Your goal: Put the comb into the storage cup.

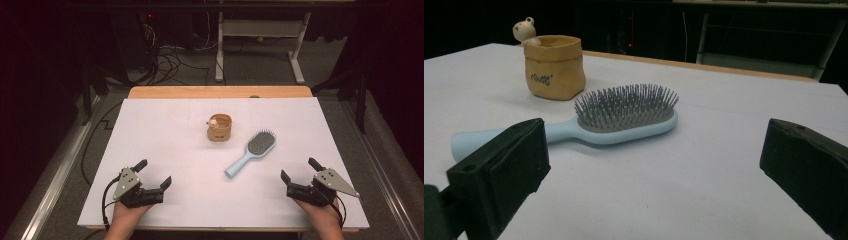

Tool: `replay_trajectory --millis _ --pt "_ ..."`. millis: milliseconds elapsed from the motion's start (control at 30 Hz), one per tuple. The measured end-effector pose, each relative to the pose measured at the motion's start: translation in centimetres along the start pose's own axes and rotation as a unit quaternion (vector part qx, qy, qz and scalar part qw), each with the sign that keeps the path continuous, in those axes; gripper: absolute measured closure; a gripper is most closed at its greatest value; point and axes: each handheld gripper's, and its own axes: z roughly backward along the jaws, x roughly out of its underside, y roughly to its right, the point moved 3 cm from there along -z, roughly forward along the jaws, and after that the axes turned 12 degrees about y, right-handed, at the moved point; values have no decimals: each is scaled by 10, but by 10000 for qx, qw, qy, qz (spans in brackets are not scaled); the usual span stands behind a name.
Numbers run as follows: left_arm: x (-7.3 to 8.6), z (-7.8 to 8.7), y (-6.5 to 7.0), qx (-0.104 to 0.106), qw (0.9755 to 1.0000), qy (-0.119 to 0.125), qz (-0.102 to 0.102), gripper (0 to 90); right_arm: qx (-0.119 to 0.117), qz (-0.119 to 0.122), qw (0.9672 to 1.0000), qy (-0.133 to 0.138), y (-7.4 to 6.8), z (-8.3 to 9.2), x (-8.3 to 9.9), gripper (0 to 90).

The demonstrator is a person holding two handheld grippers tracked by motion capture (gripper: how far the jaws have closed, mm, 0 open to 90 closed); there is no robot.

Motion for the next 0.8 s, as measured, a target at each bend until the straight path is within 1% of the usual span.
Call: replay_trajectory --millis 33,133,200,233,333,500,700,767,800 --pt "0 0 0 21 10000 -21 -40 6 18 -3 10000 -6 1 -1 1 1" --pt "0 0 1 34 10000 -26 -74 6 40 20 10000 -8 1 -3 2 1" --pt "-1 0 0 38 10000 -3 -49 6 41 79 10000 -43 -2 -4 3 1" --pt "-1 0 0 28 10000 5 -46 6 30 61 10000 -53 -3 -4 3 0" --pt "-2 1 -2 46 10000 35 -22 6 11 104 9999 -52 -3 -4 3 1" --pt "-1 1 -2 86 10000 29 5 6 54 90 9999 -26 -3 -4 2 1" --pt "-2 1 -1 101 9999 39 10 5 51 75 10000 -3 -2 -1 1 1" --pt "-2 1 -1 109 9999 12 1 6 56 84 9999 17 -2 -1 1 1" --pt "-2 1 -1 120 9999 -4 8 5 50 53 10000 4 -2 0 0 4"
